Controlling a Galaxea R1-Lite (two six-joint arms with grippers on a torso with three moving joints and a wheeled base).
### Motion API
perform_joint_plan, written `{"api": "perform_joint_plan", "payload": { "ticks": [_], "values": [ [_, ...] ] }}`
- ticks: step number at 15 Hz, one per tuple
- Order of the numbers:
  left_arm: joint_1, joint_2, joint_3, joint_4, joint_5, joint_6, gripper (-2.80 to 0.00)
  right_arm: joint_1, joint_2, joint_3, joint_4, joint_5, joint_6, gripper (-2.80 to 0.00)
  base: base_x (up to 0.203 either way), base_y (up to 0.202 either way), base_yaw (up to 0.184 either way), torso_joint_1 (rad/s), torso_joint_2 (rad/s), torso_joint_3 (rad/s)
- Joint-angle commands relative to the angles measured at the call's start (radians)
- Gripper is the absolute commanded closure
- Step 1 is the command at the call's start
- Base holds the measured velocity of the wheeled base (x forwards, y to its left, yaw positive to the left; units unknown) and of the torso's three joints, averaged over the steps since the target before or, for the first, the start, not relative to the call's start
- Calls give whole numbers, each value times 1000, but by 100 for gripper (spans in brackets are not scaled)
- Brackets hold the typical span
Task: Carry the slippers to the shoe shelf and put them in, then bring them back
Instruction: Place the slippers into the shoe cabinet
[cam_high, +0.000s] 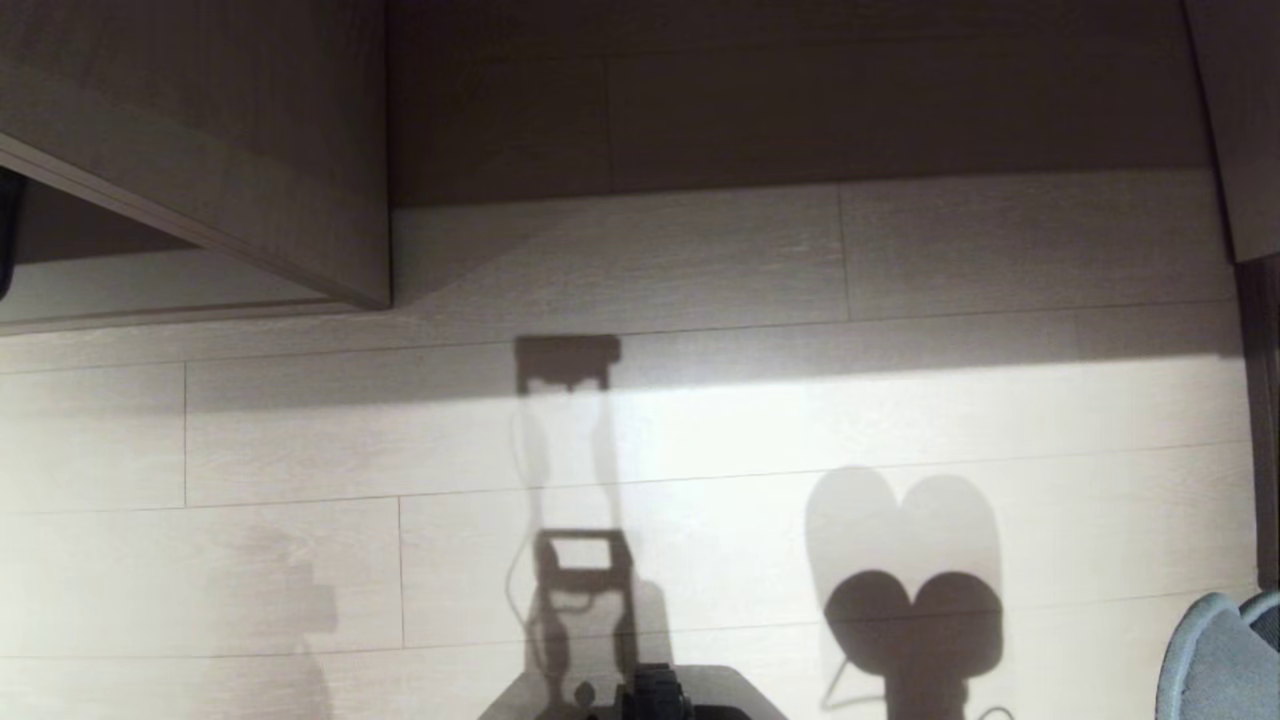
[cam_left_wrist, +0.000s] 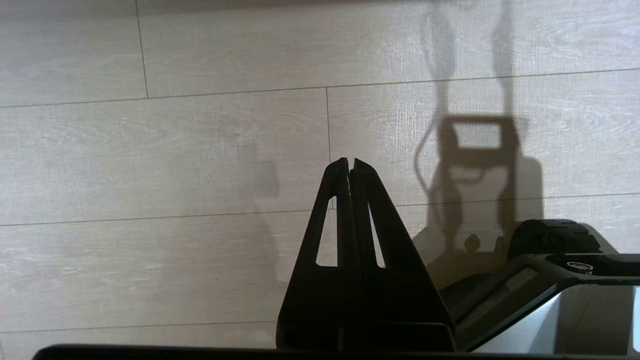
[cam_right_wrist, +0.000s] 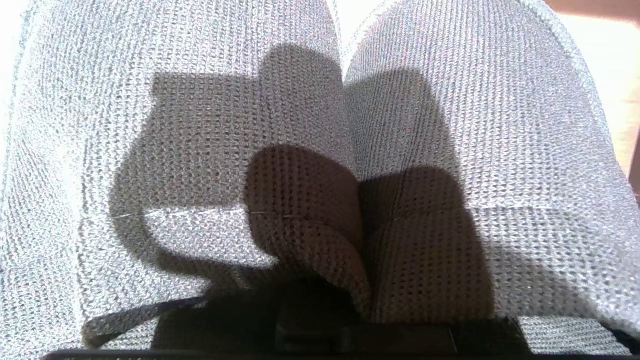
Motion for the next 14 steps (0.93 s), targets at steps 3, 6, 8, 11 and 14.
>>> {"api": "perform_joint_plan", "payload": {
  "ticks": [3, 6, 8, 11, 14],
  "values": [
    [0, 0, 2, 0, 0, -1, 0, 0, 4, 0, 1, 1, 1, 0, 0, 0, 0, 5, 1, 202],
    [0, 0, 2, 0, 0, -1, 0, 0, 4, 0, 1, 1, -1, 0, 0, 0, 0, 1, 3, 203],
    [0, 0, 2, 0, 0, -1, 0, 0, 4, 0, 1, -2, 0, 0, 0, 0, 0, 0, 1, 200],
    [0, 0, 2, 0, 0, -1, 0, 0, 4, 0, 1, -2, 1, 0, 0, 0, 0, 2, 1, 200],
    [0, 0, 2, 0, 0, -1, 0, 0, 4, 0, 1, -2, 1, 0, 0, 0, 0, 2, 3, 204]
  ]
}}
